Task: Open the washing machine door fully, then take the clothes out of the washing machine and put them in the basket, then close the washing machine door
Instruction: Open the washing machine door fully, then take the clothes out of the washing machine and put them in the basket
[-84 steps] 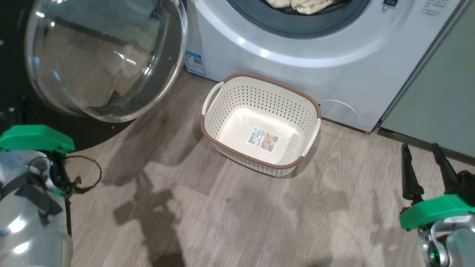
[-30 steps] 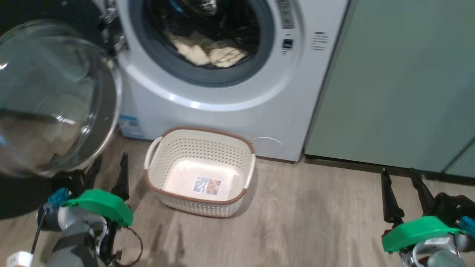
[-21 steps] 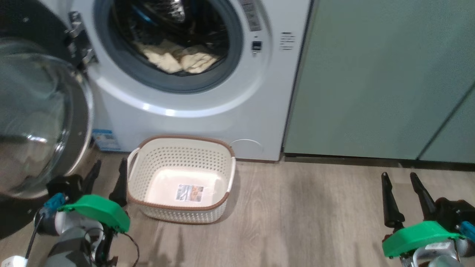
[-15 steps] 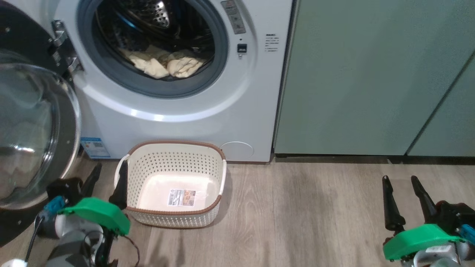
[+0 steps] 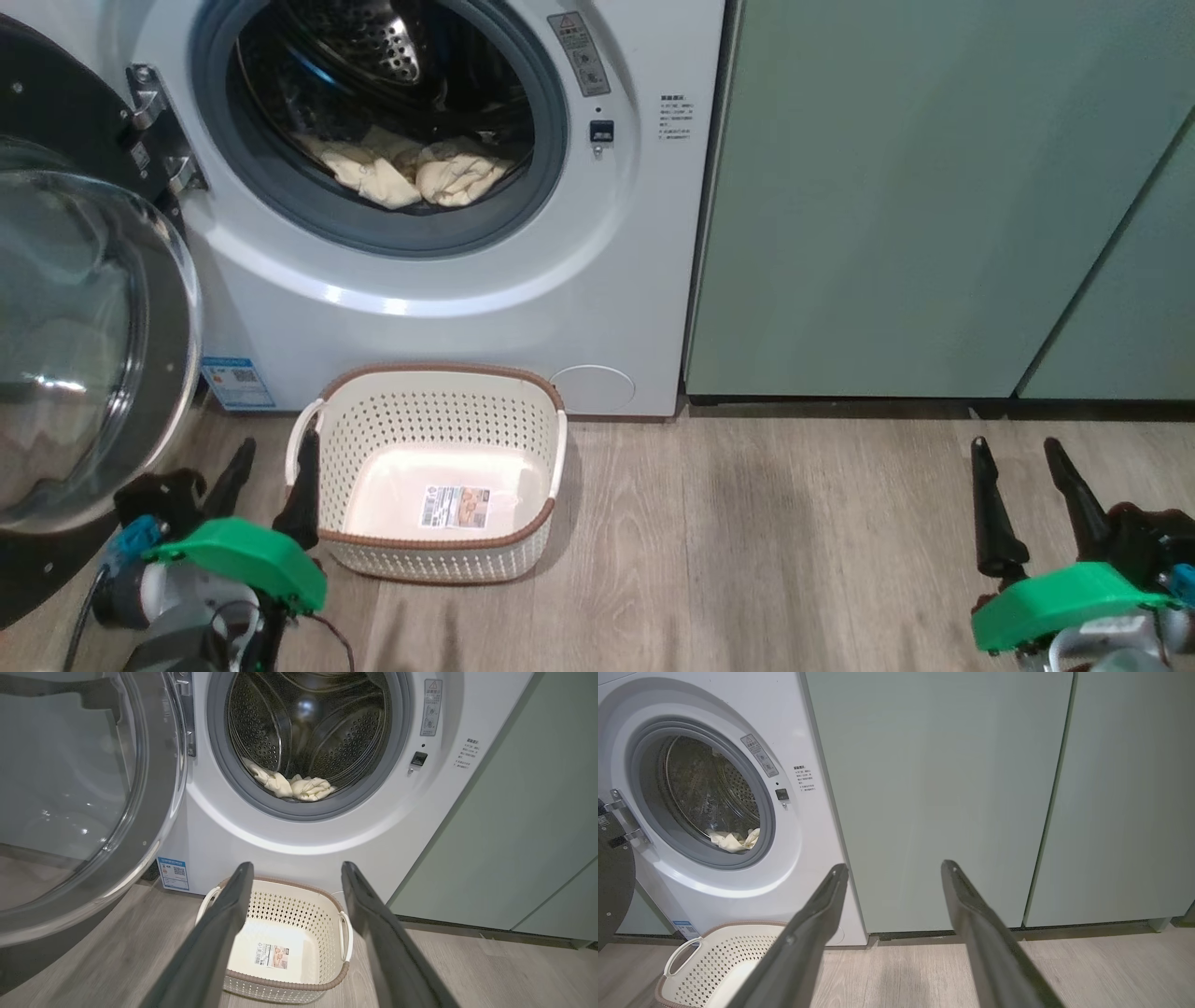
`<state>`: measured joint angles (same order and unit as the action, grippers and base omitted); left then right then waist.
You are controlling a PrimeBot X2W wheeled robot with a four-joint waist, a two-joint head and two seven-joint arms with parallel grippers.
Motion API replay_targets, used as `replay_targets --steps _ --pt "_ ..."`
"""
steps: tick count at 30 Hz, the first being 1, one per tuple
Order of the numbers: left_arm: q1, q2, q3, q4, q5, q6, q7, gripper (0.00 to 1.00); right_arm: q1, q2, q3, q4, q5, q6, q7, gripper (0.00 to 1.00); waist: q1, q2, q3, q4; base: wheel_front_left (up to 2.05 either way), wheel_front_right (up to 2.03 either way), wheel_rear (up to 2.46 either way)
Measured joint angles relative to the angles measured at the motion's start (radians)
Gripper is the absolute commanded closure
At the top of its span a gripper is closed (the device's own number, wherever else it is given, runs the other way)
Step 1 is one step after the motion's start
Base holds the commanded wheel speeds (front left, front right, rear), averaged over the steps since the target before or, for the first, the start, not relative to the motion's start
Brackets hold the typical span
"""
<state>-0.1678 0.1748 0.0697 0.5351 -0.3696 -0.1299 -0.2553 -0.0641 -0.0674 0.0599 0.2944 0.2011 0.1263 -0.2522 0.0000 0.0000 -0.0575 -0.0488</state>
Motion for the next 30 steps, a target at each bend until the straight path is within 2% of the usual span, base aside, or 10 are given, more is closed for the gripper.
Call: replay_targets --steps 18,30 --pt "-0.02 0.024 -0.046 0.03 -0.042 0.0 0.0 0.0 0.002 0.003 -0.003 0.008 0.0 0.0 0.0 0.0 0.0 0.0 -0.001 0.017 0.05 -0.05 0.0" --pt "-0.024 0.038 -0.075 0.029 -0.094 0.0 0.0 0.0 0.034 0.007 -0.001 0.014 0.002 0.0 0.0 0.0 -0.0001 0.0 0.012 0.017 1.18 -1.18 0.0"
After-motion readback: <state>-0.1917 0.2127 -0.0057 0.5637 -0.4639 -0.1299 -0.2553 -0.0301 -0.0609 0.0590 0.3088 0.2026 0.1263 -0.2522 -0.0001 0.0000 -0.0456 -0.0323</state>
